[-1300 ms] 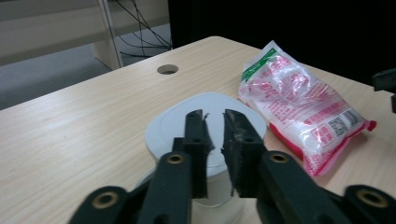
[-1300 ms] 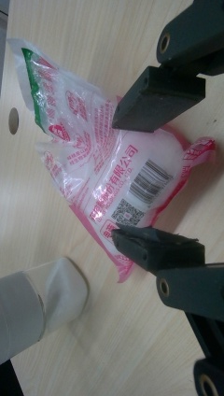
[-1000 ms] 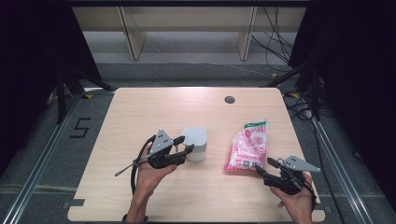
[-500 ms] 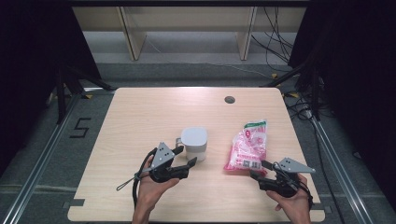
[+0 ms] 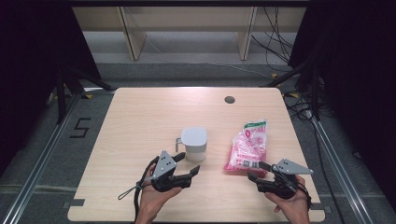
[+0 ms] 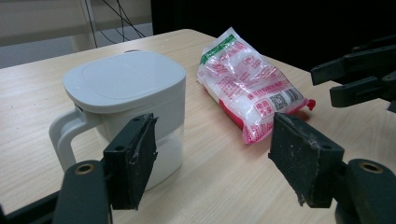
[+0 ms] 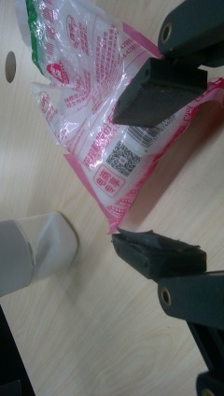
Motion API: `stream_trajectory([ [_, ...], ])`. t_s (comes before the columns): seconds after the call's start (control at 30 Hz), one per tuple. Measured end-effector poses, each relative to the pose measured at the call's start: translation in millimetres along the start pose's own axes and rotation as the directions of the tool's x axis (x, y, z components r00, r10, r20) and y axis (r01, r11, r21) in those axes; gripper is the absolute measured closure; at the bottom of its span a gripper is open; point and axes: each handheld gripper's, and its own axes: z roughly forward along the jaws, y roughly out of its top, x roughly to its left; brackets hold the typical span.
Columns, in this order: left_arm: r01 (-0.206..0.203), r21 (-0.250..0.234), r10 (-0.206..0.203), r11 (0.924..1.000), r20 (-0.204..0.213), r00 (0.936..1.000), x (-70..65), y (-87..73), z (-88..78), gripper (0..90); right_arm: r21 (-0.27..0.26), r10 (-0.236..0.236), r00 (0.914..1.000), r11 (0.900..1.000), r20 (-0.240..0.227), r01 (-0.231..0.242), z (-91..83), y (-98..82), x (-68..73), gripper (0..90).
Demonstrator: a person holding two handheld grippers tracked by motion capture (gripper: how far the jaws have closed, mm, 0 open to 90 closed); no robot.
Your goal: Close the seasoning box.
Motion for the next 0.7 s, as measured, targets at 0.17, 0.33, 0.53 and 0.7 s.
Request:
stream_trajectory([
  [0.17, -0.013, 0.015, 0.013, 0.9998, 0.005, 0.9999, -5.4, -5.8, 2.1, 29.4, -0.003, -0.026, 0.9996, 1.000, -0.006, 0.026, 1.0, -0.4, -1.5, 36.6],
  [0.33, -0.016, 0.033, 0.015, 0.9993, 0.033, 0.9994, -11.7, -13.0, 6.3, 27.8, 0.001, -0.027, 0.9994, 1.000, -0.019, 0.027, 1.6, -1.2, -0.4, 36.2],
  [0.53, -0.024, 0.051, 0.021, 0.9984, 0.053, 0.9984, -18.2, -18.3, 9.8, 24.5, 0.022, -0.013, 0.9995, 1.000, -0.029, 0.014, 1.2, -2.3, 4.4, 35.3],
  [0.7, -0.017, 0.052, 0.014, 0.9985, 0.057, 0.9983, -20.7, -21.8, 9.9, 23.2, 0.017, -0.043, 0.9986, 0.999, -0.031, 0.043, 2.9, -3.5, 4.2, 34.9],
])
